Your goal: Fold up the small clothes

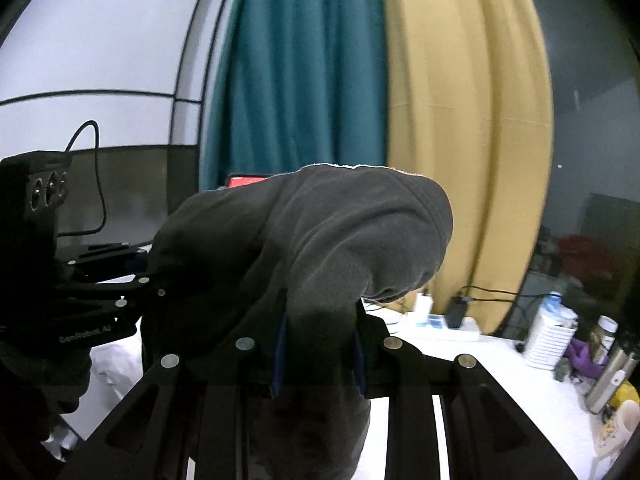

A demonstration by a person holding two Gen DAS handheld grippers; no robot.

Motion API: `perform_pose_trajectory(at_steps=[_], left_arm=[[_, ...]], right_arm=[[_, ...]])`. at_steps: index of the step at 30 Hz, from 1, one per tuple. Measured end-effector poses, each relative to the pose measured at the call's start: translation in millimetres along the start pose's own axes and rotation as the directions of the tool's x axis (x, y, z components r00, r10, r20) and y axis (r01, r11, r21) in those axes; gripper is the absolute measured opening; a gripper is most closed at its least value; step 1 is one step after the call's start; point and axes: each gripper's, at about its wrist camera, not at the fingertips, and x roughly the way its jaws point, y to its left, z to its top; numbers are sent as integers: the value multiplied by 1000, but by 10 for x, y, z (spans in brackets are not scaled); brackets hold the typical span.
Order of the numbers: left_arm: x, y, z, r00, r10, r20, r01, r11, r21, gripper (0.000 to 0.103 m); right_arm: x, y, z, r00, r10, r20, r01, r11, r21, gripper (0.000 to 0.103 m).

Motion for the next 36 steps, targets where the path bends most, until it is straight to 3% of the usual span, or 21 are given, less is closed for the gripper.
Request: perform_pose_trajectory(at_steps=[9, 10, 20, 28, 32, 36], left_arm=[[376, 519, -311, 992, 13, -122, -26, 994, -102, 23], [448, 558, -333, 991, 12, -133, -27, 994, -110, 23], [1135, 889, -613, 964, -17, -266, -25, 987, -156, 23], [1688, 1108, -899, 918, -39, -395, -40, 981, -190, 23], [1902, 1212, -1111, 875, -18, -483, -89, 976, -197, 23], [1974, 1334, -1169, 849, -50, -526, -101, 962, -255, 25]], right_arm=[[696, 62, -219, 991, 53, -122, -48, 998, 49, 27], [778, 51, -244, 984, 86, -153, -81, 996, 37, 27], [1716, -119, -531, 952, 92, -293, -76, 995, 65, 27], [2363, -259, -857, 906, 102, -411, -66, 993, 100, 27], [2668, -303, -1118, 860, 132, -492, -94, 990, 101, 27], [2860, -404, -1319, 813, 196, -548, -130, 979, 156, 27]])
